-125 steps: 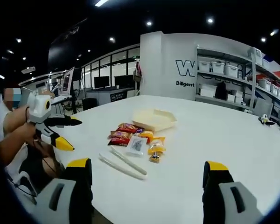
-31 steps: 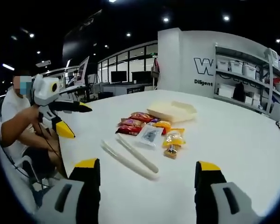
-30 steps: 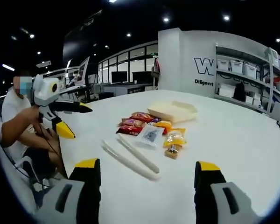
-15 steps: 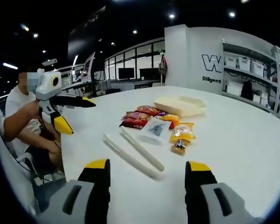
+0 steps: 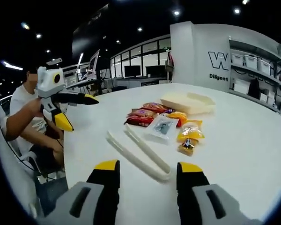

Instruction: Place the target food into the container with the food tongs after gripping and lifting it, then release it inside without dropping or visibly crushing the food.

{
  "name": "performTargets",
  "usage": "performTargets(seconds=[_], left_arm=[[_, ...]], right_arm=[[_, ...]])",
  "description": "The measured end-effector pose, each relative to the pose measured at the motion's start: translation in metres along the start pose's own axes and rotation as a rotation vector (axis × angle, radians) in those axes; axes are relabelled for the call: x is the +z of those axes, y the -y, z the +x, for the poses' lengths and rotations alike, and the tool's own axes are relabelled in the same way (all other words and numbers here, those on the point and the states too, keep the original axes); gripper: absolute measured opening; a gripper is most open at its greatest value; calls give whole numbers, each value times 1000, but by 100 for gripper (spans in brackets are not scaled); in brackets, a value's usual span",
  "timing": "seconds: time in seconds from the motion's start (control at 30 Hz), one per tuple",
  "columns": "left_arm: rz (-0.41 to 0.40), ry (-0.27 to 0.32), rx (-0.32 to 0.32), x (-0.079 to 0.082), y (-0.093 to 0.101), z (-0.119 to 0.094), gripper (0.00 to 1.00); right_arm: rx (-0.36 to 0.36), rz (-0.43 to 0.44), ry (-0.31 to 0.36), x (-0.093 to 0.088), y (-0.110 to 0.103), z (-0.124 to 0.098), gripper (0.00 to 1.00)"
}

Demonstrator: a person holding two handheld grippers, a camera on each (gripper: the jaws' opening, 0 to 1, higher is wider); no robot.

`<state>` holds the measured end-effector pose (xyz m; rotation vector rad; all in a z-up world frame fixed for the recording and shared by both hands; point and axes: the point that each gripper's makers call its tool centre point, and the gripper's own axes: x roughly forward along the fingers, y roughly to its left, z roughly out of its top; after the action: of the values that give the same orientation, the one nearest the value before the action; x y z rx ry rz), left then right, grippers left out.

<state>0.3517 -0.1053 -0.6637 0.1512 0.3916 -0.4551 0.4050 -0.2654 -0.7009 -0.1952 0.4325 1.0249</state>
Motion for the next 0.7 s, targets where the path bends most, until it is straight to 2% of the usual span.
performTargets(seconds=[0.27, 0.4, 0.7], left_arm=[[-6, 1, -2, 0, 0, 1, 84], [-8, 5, -4, 0, 1, 1, 84], [-30, -7, -14, -9, 0, 5, 83]], right_arm=[[11, 5, -9, -4, -3, -1, 40], [11, -2, -18, -5, -1, -2, 34], [24, -12, -35, -8, -5, -7, 28]])
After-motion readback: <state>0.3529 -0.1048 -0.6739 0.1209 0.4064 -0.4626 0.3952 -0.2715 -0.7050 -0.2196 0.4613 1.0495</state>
